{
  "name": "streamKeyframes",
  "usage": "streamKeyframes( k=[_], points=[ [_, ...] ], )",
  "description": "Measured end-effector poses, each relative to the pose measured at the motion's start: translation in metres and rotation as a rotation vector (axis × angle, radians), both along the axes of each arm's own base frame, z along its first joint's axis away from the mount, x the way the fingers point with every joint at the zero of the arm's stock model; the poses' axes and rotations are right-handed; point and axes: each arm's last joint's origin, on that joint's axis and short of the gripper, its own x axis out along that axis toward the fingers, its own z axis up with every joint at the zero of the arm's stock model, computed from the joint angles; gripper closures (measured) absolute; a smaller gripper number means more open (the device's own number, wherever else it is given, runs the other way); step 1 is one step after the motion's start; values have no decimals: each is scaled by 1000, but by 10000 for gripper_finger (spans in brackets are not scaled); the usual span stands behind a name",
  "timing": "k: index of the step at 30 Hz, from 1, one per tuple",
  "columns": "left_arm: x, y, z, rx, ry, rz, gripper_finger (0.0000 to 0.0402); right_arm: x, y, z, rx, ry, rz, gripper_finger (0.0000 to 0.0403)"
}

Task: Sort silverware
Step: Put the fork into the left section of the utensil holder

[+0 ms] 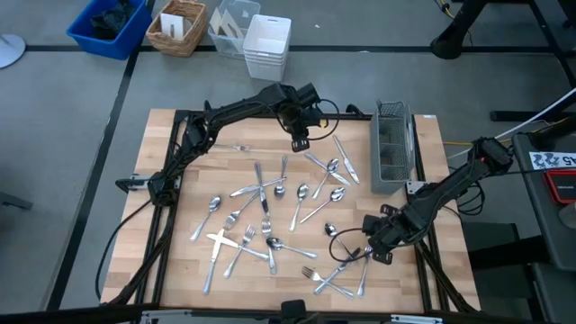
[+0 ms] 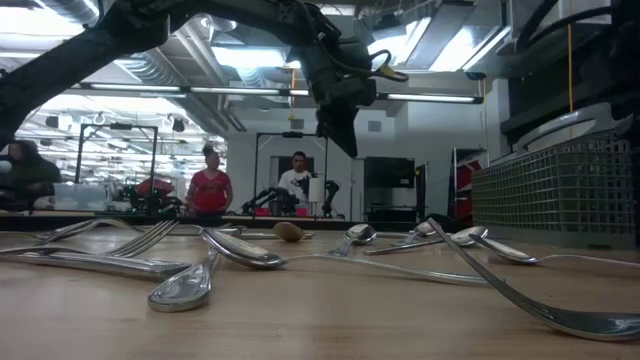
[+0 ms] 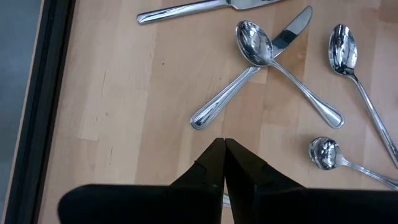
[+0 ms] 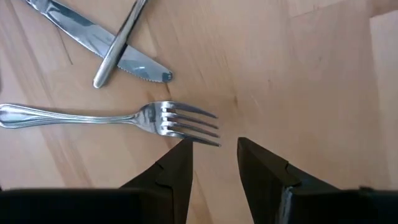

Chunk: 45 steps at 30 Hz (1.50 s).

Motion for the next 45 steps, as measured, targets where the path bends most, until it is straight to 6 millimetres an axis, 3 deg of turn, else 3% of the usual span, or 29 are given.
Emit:
streamKeyframes(
  k=[22, 35, 45],
  points=[
    [0, 0, 0, -1, 0, 0, 398, -7, -6, -30, 13, -34, -1, 274],
    [0, 0, 0, -1, 0, 0, 398, -4, -2, -31, 81, -54, 8, 277],
    [0, 0, 0, -1, 0, 1, 398, -3, -1, -30, 97, -64, 10, 368]
  ],
)
